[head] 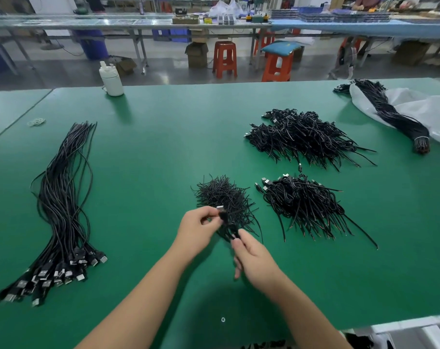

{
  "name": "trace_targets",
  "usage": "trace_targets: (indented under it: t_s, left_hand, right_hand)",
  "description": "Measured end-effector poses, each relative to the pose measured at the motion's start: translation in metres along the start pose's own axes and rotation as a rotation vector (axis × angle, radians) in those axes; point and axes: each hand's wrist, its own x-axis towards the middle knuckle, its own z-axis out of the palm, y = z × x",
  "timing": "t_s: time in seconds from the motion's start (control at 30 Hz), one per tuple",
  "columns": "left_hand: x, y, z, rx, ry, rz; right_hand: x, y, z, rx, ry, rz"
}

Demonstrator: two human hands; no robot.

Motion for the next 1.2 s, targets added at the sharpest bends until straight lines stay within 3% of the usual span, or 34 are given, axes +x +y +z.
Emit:
trace_targets:
  t_s: [0.07,0.23,0.43,0.7,0.8,0.9,0.97,1.07,1.13,1.2]
  left_hand:
    - [-0.011,0.007,0.006,-0.088,-0.071,0.011]
    - [-0.021,0.010,0.005,-0.205,-0.048,-0.052]
    - [-0.028,0.011,0.005,-0.035,-0.185,-0.060]
    - [-0.039,0.016,0.004,0.882,-0.003,0.547]
    - [-0.035,0.021,-0.004,1.042,0.016,0.909]
    - [-0.031,0.024,-0.016,1.027,-0.055,1.042]
    - [-0.029,0.024,-0.020,0.960,-0.134,1.019]
    - [-0.029,0.025,-0.020,0.884,-0.142,0.891]
    - [-0.030,0.025,-0.017,0.776,-0.095,0.740]
    - [-0.031,0.025,-0.013,0.590,-0.082,0.533]
  right_hand:
    - [-0.001,-0.007,0.008,-0.033,0.004,-0.019]
    - [0.001,-0.013,0.002,-0.183,0.071,0.016]
    - [0.003,-0.017,0.006,-0.117,0.125,0.010]
    - [0.008,-0.023,0.008,0.025,0.153,0.143]
    - [0.009,-0.027,0.007,0.076,0.106,0.152]
    - [0.007,-0.033,0.000,0.227,-0.087,0.162]
    - [0.005,-0.036,-0.005,0.297,-0.174,0.170]
    - [0.004,-0.035,-0.006,0.281,-0.176,0.178]
    - [0.003,-0.033,-0.004,0.222,-0.143,0.156]
    - [0.003,-0.030,-0.003,0.011,-0.085,0.043]
